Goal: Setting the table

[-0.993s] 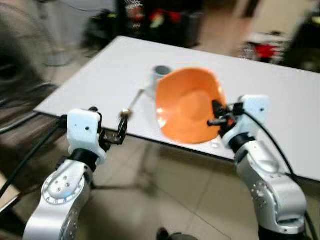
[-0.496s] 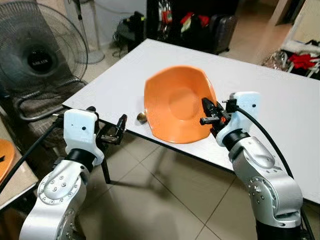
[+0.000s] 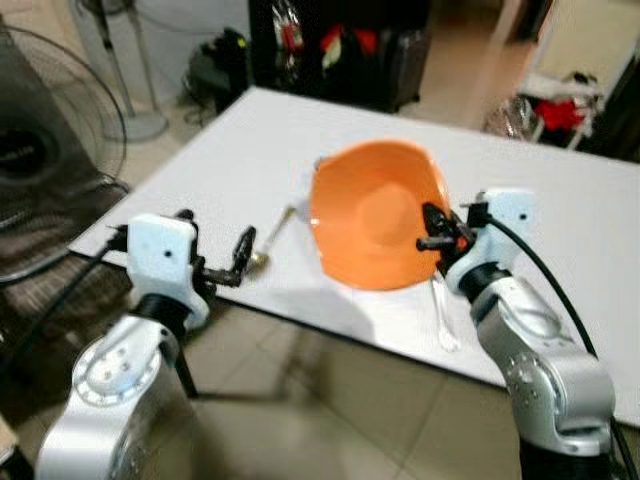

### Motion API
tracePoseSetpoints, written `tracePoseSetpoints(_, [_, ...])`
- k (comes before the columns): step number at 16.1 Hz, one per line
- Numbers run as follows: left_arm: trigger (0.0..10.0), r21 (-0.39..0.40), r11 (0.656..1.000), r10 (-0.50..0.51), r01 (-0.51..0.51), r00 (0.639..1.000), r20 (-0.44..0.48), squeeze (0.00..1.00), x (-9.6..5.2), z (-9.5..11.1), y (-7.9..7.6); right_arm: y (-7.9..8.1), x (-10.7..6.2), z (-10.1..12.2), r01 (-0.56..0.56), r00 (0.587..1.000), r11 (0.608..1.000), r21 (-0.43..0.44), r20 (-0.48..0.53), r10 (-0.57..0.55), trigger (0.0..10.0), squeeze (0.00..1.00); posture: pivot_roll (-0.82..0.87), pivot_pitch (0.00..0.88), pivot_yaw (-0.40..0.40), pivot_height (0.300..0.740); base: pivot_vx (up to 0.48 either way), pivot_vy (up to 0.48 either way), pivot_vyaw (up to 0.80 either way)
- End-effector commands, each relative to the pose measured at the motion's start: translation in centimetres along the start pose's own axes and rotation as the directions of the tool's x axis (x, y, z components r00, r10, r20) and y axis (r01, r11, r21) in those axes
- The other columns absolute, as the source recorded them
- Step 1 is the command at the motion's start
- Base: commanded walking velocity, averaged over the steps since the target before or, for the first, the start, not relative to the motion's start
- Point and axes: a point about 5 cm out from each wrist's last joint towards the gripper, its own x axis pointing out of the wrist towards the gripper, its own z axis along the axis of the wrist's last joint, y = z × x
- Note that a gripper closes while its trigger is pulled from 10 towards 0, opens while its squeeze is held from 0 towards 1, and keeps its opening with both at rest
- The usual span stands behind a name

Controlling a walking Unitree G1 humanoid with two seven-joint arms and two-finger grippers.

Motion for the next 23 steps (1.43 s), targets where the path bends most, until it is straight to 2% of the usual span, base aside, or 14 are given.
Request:
tracePoseSetpoints(1, [10.0, 0.004, 1.000, -0.010, 0.010, 1.000, -0.003, 0.00, 0.1, 0.1, 0.0, 0.8, 0.0, 1.1, -0.038, 0.998, 0.999, 0.009, 0.049, 0.037, 10.0, 0.00, 0.00, 0.000, -0.028, 0.740, 0.356, 0.000, 0.00])
tracePoseSetpoints(6, [10.0, 0.013, 1.000, -0.018, 0.018, 1.000, -0.002, 0.00, 0.3, 0.3, 0.3, 0.8, 0.1, 1.5, -0.036, 0.997, 0.998, 0.045, 0.067, 0.033, 10.0, 0.00, 0.01, 0.000, -0.023, 0.740, 0.355, 0.000, 0.00])
tracePoseSetpoints(9, [10.0, 0.019, 0.999, -0.025, 0.026, 1.000, -0.004, 0.00, 0.3, 0.3, 0.3, 0.7, 0.2, 1.6, -0.032, 0.997, 0.998, 0.060, 0.072, 0.027, 10.0, 0.00, 0.01, 0.000, -0.016, 0.740, 0.356, 0.000, -0.72])
tracePoseSetpoints(12, [10.0, 0.025, 0.999, -0.036, 0.037, 0.999, -0.006, 0.00, 0.4, 0.4, 0.3, 0.1, 0.6, 2.4, -0.026, 0.996, 0.994, 0.108, 0.088, 0.016, 10.0, 0.00, 0.01, 0.000, -0.011, 0.740, 0.359, 0.000, 0.00])
tracePoseSetpoints(15, [10.0, 0.031, 0.999, -0.041, 0.041, 0.999, -0.016, 0.00, 0.2, 0.3, 0.5, -0.7, 1.6, 3.0, -0.035, 0.998, 0.984, 0.173, 0.060, 0.025, 10.0, 0.00, 0.01, 0.000, -0.008, 0.740, 0.219, 0.000, 0.00])
tracePoseSetpoints(18, [10.0, 0.071, 0.990, -0.118, 0.122, 0.991, -0.060, 0.00, 0.2, 0.0, 0.4, -3.1, 4.1, 3.4, 0.038, 0.998, 0.972, 0.232, -0.049, -0.027, 10.0, 0.00, 0.01, 0.000, 0.000, 0.740, 0.000, 0.000, 0.00])
tracePoseSetpoints(20, [10.0, 0.080, 0.983, -0.159, 0.163, 0.985, -0.061, 0.00, 0.3, 0.1, 0.4, -3.9, 5.5, 3.5, 0.083, 0.992, 0.964, 0.252, -0.110, -0.057, 10.0, 0.00, 0.01, 0.000, 0.003, 0.740, 0.000, 0.000, 0.00])
tracePoseSetpoints(22, [10.0, 0.091, 0.962, -0.252, 0.258, 0.965, -0.070, 0.00, 0.6, 0.5, 0.6, -4.8, 8.2, 3.2, 0.108, 0.970, 0.961, 0.253, -0.239, -0.046, 10.0, 0.00, 0.01, 0.000, 0.000, 0.740, 0.000, 0.000, 0.00])
tracePoseSetpoints(23, [10.0, 0.094, 0.951, -0.287, 0.295, 0.954, -0.086, 0.00, 0.7, 0.5, 0.6, -5.2, 9.0, 2.7, 0.128, 0.957, 0.953, 0.274, -0.286, -0.046, 10.0, 0.00, 0.01, 0.000, 0.000, 0.740, 0.000, 0.000, 0.00])
